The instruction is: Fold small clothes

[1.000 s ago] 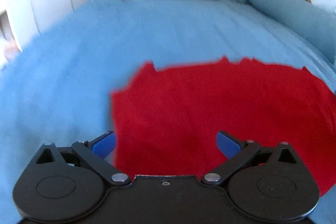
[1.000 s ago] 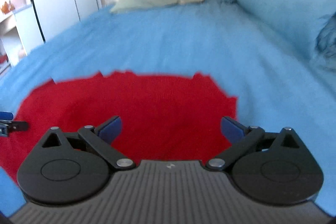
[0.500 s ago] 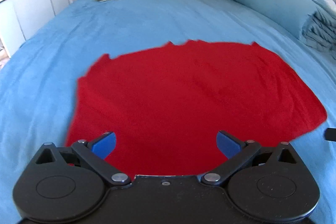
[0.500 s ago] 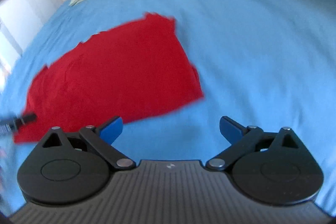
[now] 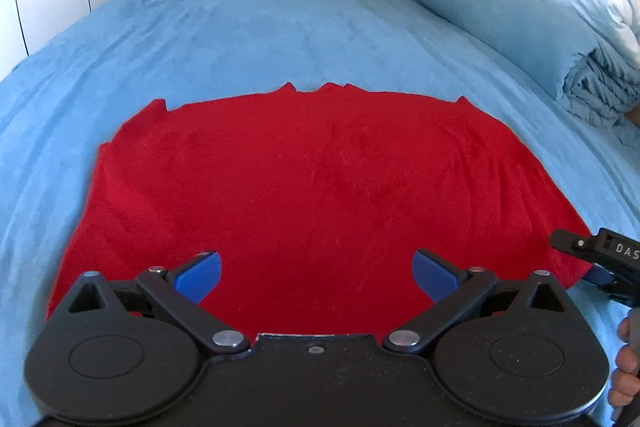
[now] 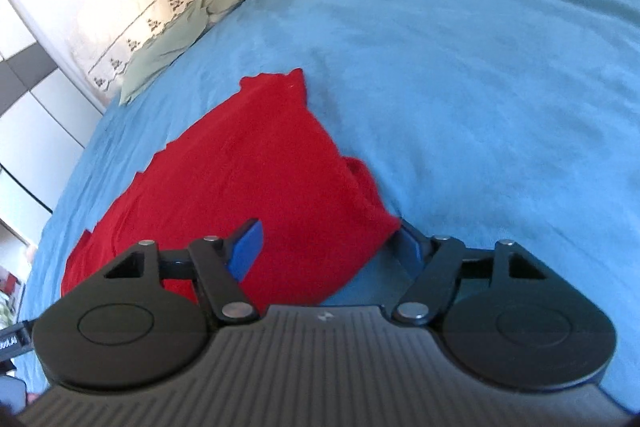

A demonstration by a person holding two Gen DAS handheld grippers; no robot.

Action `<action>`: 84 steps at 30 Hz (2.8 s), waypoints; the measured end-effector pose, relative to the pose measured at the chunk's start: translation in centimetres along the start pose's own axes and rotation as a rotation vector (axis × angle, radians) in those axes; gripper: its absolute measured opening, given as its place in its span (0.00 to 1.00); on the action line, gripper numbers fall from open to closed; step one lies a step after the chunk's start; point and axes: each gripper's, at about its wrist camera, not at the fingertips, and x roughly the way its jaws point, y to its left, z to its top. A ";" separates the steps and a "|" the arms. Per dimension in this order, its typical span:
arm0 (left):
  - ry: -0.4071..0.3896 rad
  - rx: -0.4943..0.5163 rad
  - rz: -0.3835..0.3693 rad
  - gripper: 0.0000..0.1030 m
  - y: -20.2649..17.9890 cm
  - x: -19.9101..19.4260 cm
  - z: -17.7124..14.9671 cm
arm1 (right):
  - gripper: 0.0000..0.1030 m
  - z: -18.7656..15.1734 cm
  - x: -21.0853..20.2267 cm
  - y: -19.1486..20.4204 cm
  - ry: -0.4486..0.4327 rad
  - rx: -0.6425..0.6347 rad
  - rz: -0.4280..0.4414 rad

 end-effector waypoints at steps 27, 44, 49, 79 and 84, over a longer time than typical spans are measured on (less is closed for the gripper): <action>0.055 -0.029 0.086 1.00 0.3 6.3 2.5 | 0.28 2.1 0.8 1.9 -0.009 0.015 0.052; 0.095 -0.044 0.097 1.00 12.8 -2.7 1.4 | 0.26 -0.2 -1.2 28.8 0.158 -0.452 0.581; 0.137 -0.063 0.159 1.00 17.5 -4.2 -3.2 | 0.26 -9.6 5.5 33.1 0.378 -0.620 0.487; 0.024 -0.255 -0.064 0.87 17.1 -6.5 -3.4 | 0.76 -11.8 -0.4 18.7 0.126 -0.873 0.192; 0.026 -0.272 -0.023 0.85 18.0 -6.2 -3.8 | 0.48 -11.1 0.5 18.3 0.100 -0.796 0.182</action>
